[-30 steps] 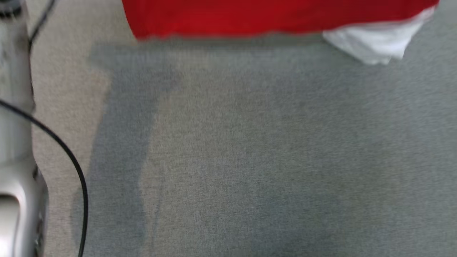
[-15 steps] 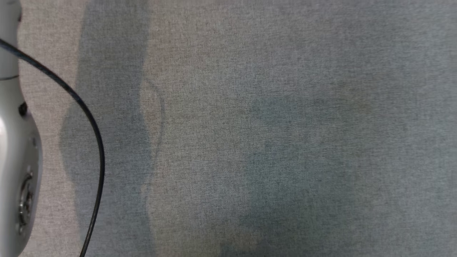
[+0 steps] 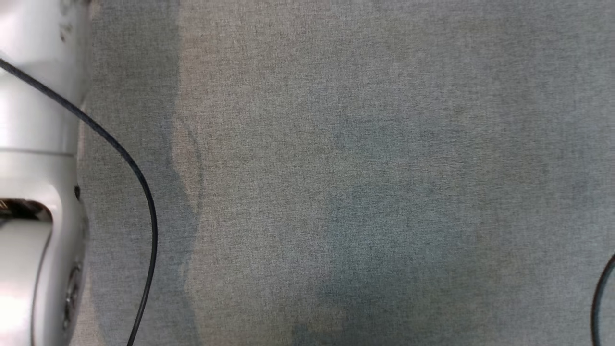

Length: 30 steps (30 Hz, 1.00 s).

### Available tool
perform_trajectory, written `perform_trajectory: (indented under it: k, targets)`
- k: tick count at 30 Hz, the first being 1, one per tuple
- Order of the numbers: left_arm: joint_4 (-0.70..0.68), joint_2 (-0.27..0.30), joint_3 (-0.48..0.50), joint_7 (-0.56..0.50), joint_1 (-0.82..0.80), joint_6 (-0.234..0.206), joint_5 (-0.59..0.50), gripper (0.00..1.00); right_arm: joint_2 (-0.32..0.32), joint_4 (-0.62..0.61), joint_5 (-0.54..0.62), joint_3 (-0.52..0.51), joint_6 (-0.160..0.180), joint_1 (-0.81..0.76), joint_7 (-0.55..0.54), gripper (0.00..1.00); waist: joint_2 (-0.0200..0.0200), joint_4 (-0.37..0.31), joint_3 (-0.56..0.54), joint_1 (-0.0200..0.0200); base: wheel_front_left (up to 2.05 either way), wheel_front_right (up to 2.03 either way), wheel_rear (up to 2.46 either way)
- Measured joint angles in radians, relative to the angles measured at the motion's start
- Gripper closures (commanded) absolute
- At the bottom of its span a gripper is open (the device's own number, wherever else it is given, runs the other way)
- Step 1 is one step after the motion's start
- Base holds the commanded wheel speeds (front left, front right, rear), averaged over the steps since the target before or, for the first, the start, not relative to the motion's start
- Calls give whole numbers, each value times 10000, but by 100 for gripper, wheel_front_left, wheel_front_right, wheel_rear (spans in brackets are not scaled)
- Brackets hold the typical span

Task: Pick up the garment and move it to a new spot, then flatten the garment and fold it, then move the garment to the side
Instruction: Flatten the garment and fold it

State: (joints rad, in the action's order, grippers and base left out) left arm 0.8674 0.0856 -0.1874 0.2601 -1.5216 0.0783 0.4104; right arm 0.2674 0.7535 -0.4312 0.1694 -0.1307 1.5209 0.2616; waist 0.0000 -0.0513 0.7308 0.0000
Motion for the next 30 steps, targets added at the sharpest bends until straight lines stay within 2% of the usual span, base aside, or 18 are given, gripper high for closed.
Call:
perform_trajectory:
  k: [10,13,15,17,25,30]
  targets:
    - [-309,253,-566,2,2173,336,-1254,100,63,-165,-571,894,0,-2261,2,100,0,-95,-857,0,0,0,0]
    - [-334,257,-838,2,2906,412,-1499,100,132,140,-968,1126,0,-2826,4,100,0,-127,-1226,0,0,0,0]
    - [-71,303,-1273,0,3597,451,-1722,100,205,656,-1294,1910,0,-3452,25,100,0,-168,-1632,0,0,0,0]
    - [155,412,-1572,4,3967,458,-1883,100,255,949,-1645,2284,0,-3731,-38,100,0,-203,-1902,0,0,0,0]
    - [1285,872,-2642,2,5172,514,-2543,100,688,1825,-3043,3191,-2,-4913,-608,100,0,-314,-3005,-1,0,0,0]
    - [1887,909,-3089,2,5723,514,-2592,100,828,2004,-3789,3749,-2,-5701,-1179,100,0,-379,-3658,0,0,0,0]
